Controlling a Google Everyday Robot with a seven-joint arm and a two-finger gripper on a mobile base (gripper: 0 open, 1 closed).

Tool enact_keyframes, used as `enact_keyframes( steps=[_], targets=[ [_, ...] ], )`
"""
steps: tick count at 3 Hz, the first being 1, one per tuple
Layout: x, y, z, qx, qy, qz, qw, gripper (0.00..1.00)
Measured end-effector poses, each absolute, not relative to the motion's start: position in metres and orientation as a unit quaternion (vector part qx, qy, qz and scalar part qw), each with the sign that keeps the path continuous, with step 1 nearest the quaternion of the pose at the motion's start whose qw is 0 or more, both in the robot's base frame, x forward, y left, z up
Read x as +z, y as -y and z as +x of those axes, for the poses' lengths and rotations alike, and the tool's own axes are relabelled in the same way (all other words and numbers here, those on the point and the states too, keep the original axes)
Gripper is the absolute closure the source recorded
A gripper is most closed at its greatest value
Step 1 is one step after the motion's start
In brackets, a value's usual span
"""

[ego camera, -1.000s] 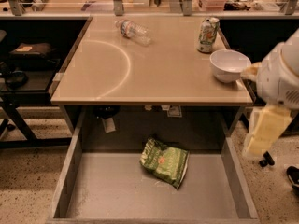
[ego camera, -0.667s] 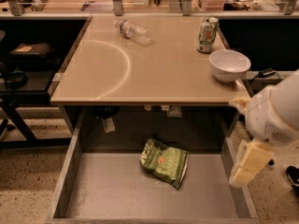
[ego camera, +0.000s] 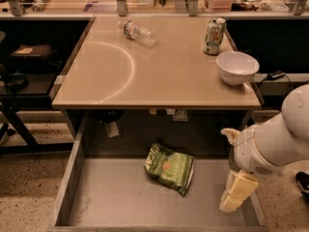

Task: Pick green jalapeno chip bag from top drawer and place on counter

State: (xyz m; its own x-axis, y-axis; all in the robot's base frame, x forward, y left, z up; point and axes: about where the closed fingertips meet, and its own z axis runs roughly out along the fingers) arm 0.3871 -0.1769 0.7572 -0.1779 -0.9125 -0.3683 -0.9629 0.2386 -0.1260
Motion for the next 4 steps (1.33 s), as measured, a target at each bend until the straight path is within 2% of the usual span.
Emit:
enact_keyframes(
  steps=[1,2,4],
  targets=[
    [0.736,0.168,0.393,0.090,-0.767,-0.596,0.217,0.00],
    [0.692,0.139,0.411,0.140,-0.760,-0.567,0.285,0.00],
    [0.656,0.086,0.441,0.160,-0.726,-0.561,0.364,0.00]
  ],
)
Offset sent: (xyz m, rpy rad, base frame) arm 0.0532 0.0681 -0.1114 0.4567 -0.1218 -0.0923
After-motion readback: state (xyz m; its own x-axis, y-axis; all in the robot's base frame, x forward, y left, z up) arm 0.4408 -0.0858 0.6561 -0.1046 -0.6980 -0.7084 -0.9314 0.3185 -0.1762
